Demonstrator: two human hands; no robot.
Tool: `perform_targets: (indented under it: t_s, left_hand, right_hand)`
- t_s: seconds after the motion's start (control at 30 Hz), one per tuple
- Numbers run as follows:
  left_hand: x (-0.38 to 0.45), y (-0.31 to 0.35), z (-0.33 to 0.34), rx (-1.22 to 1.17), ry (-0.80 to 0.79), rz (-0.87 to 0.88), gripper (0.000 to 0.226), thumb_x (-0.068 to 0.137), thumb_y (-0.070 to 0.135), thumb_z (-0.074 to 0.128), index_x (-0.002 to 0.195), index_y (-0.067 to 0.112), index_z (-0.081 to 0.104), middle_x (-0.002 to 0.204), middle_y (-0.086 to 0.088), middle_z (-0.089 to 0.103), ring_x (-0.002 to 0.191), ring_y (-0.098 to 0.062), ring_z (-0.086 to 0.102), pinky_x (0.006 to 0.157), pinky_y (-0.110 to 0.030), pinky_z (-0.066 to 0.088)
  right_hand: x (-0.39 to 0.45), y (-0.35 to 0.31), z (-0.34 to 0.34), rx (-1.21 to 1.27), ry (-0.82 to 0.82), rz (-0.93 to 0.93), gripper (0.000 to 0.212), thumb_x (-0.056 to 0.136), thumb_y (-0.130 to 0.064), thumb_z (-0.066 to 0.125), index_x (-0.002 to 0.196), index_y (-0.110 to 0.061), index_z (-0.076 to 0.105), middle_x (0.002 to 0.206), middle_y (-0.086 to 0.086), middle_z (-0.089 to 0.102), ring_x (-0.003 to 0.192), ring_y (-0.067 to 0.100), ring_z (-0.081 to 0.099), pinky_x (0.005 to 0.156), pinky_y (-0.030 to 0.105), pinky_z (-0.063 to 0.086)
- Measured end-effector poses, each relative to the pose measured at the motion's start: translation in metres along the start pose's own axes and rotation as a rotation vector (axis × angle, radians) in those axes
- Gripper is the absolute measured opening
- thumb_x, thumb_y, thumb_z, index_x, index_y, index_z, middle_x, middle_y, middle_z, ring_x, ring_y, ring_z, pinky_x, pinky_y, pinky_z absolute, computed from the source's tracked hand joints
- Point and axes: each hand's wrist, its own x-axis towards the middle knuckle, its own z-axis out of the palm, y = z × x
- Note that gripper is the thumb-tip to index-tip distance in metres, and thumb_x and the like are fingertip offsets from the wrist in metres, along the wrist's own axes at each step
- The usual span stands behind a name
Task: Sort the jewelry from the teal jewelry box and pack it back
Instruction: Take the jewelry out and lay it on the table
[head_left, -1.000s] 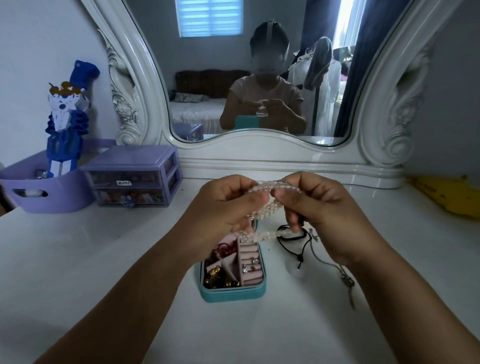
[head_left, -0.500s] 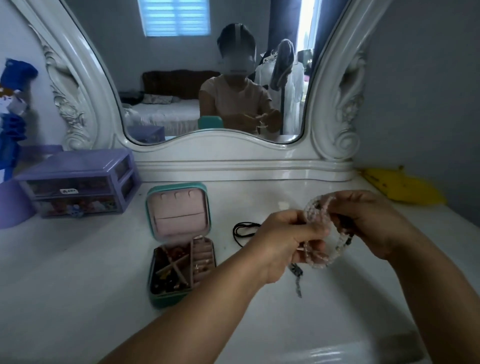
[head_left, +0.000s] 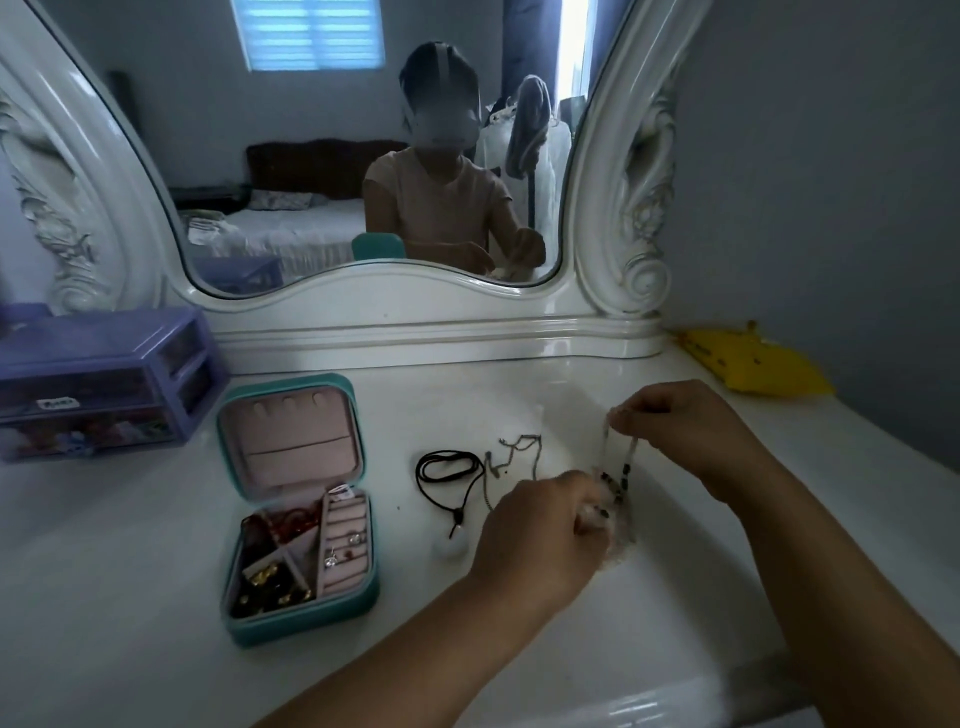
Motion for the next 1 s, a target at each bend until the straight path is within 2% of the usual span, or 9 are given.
perform_targets:
  t_s: [0.07,0.13,0.27,0.43,0.6,0.7,0.8,0.9,1.0]
  left_hand:
    - [-0.003,0.001,0.000,0.000,-0.043,0.005,0.014,0.078,0.032,0.066,0.090,0.025,0.067,0.084,0.006,0.073,0.077,-0.007,0.066,0.075,-0.028,0.054]
    - [-0.005,-0.001,-0.001,0.020,-0.046,0.011,0.018,0.077,0.039,0.066,0.088,0.026,0.069,0.084,0.010,0.073,0.077,-0.004,0.065,0.075,-0.024,0.052]
    - [-0.005,-0.003,-0.003,0.039,-0.031,0.034,0.021,0.079,0.043,0.065,0.089,0.025,0.071,0.087,0.010,0.074,0.078,-0.003,0.066,0.071,-0.016,0.048]
    - [-0.008,-0.009,-0.003,0.100,-0.011,0.130,0.012,0.078,0.034,0.064,0.087,0.027,0.068,0.084,0.008,0.072,0.082,-0.004,0.062,0.060,-0.001,0.033]
    - [-0.007,-0.017,0.001,0.085,0.015,0.172,0.016,0.074,0.024,0.059,0.087,0.029,0.065,0.077,0.008,0.069,0.076,-0.004,0.058,0.059,-0.003,0.032]
    - [-0.005,-0.019,0.002,0.071,0.008,0.181,0.021,0.074,0.028,0.059,0.095,0.033,0.060,0.076,0.007,0.064,0.070,-0.005,0.053,0.062,-0.011,0.038]
    - [-0.003,-0.020,0.003,0.049,0.035,0.198,0.023,0.073,0.037,0.058,0.095,0.033,0.060,0.075,0.007,0.065,0.067,-0.001,0.051,0.065,-0.015,0.042]
    - [-0.001,-0.021,0.003,0.042,0.064,0.231,0.021,0.070,0.042,0.056,0.083,0.028,0.066,0.071,0.009,0.065,0.067,0.003,0.050,0.061,-0.006,0.036]
    - [0.001,-0.025,0.006,0.095,0.082,0.270,0.018,0.069,0.042,0.059,0.076,0.028,0.069,0.074,0.011,0.066,0.073,-0.005,0.055,0.068,-0.021,0.046]
  right_hand:
    - [0.007,-0.001,0.002,0.023,0.036,-0.006,0.010,0.079,-0.018,0.070,0.073,-0.009,0.072,0.068,0.003,0.066,0.058,0.012,0.056,0.051,0.021,0.042]
    - [0.014,-0.003,0.004,0.104,0.063,0.001,0.011,0.081,-0.018,0.068,0.073,-0.010,0.070,0.063,0.004,0.062,0.044,0.009,0.051,0.041,0.018,0.038]
    - [0.035,-0.007,0.010,0.295,0.113,0.004,0.010,0.082,-0.012,0.065,0.073,-0.008,0.068,0.063,0.010,0.062,0.046,0.013,0.058,0.046,0.022,0.049]
    - [0.061,-0.003,0.024,0.408,0.066,0.051,0.013,0.085,-0.007,0.060,0.073,-0.009,0.064,0.067,0.010,0.062,0.044,0.012,0.058,0.045,0.020,0.047]
    - [0.078,0.012,0.035,0.241,0.039,-0.135,0.031,0.081,0.008,0.053,0.072,-0.018,0.066,0.079,0.002,0.065,0.079,0.018,0.060,0.074,0.029,0.049]
    - [0.079,0.020,0.038,0.137,-0.024,-0.236,0.020,0.080,0.004,0.062,0.089,-0.012,0.069,0.101,0.006,0.068,0.094,0.013,0.060,0.077,0.011,0.044]
    - [0.082,0.031,0.039,-0.007,-0.089,-0.300,0.030,0.077,0.003,0.066,0.105,-0.008,0.067,0.121,0.003,0.060,0.115,0.010,0.051,0.085,-0.007,0.029]
    - [0.084,0.044,0.038,-0.136,-0.197,-0.284,0.051,0.079,0.009,0.058,0.122,-0.018,0.058,0.137,-0.007,0.043,0.126,0.009,0.041,0.094,0.006,0.030]
    - [0.082,0.054,0.039,-0.194,-0.239,-0.258,0.061,0.079,0.014,0.047,0.128,-0.022,0.051,0.147,-0.002,0.035,0.131,0.013,0.039,0.094,0.013,0.032]
